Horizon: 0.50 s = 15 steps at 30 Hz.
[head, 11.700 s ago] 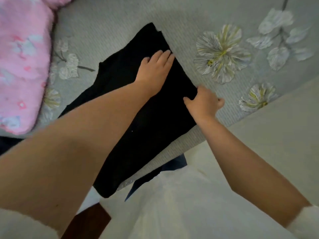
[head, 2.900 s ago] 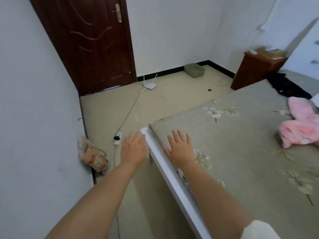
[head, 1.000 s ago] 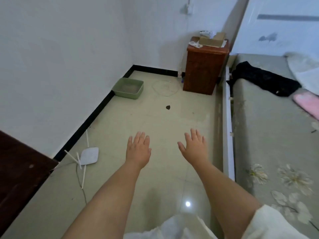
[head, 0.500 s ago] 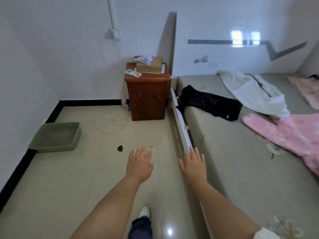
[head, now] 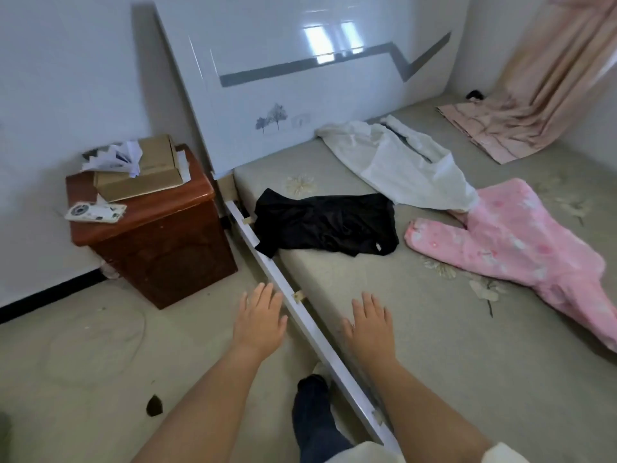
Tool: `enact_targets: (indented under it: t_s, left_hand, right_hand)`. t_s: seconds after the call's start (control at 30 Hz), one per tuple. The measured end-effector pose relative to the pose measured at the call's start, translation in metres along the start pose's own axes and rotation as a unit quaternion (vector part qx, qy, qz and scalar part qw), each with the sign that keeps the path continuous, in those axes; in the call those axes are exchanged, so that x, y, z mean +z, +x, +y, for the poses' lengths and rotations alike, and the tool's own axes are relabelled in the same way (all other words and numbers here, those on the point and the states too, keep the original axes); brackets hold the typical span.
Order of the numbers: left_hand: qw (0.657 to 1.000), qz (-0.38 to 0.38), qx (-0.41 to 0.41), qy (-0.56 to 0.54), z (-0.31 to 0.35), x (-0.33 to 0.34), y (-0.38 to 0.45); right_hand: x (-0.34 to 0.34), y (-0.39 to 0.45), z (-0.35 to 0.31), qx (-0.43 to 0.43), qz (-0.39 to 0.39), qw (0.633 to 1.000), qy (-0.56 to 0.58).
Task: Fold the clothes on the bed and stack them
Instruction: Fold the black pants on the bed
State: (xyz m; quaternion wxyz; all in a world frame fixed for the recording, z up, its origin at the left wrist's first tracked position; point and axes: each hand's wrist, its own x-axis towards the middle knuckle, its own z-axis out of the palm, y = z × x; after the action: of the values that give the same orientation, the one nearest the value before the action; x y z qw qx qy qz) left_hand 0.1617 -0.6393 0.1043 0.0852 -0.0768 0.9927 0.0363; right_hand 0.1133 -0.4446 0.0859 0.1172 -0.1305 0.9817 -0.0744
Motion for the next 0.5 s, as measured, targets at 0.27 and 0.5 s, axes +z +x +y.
enact_targets:
  t_s: [0.27, 0.5]
  left_hand:
    - [0.999, -0.010, -0.001, 0.044, -0.061, -0.038, 0.191]
    - [0.991, -0.067, 0.100, 0.051, -0.080, -0.033, 0.347]
  right_hand:
    - [-0.018, 0.187, 0.012, 0.079, 0.000, 0.996, 0.038]
    - [-0.012, 0.294, 0.000, 0.151, -0.008, 0.985, 0.083]
